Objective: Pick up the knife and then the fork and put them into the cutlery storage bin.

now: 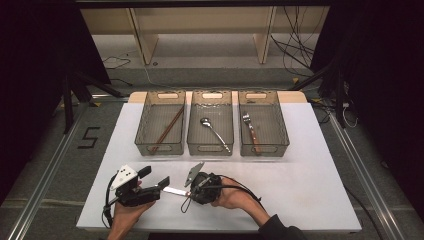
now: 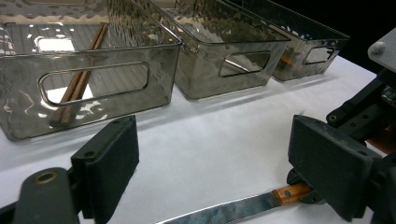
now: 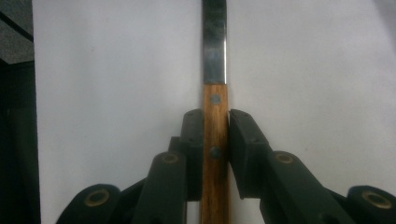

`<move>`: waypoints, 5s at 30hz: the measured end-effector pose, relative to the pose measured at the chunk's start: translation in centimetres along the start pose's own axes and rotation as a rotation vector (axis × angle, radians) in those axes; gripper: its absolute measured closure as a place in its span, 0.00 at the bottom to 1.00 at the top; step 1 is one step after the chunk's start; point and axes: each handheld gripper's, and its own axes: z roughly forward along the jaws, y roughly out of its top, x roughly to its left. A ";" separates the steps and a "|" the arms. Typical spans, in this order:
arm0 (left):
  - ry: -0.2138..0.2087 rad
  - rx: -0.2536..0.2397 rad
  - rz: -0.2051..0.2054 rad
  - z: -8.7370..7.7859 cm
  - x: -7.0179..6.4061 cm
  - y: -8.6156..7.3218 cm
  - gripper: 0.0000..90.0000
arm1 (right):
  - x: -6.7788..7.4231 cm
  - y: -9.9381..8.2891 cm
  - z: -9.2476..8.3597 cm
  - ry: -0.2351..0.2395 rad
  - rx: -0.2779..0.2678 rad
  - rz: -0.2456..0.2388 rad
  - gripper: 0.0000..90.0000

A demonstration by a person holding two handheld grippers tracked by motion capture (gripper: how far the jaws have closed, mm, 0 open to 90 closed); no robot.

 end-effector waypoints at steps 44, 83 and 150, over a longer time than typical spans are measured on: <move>-0.001 -0.001 0.007 0.0 0.0 0.0 0.18 | -4.2 -3.2 -8.9 -0.142 -0.228 0.182 0.86; -0.007 0.003 0.008 0.0 0.0 0.0 0.18 | -9.0 -7.3 -13.5 -0.306 -0.354 0.426 0.86; -0.006 0.002 0.004 0.1 0.0 0.0 0.18 | -20.4 -10.1 -11.7 -0.457 -0.158 0.820 0.85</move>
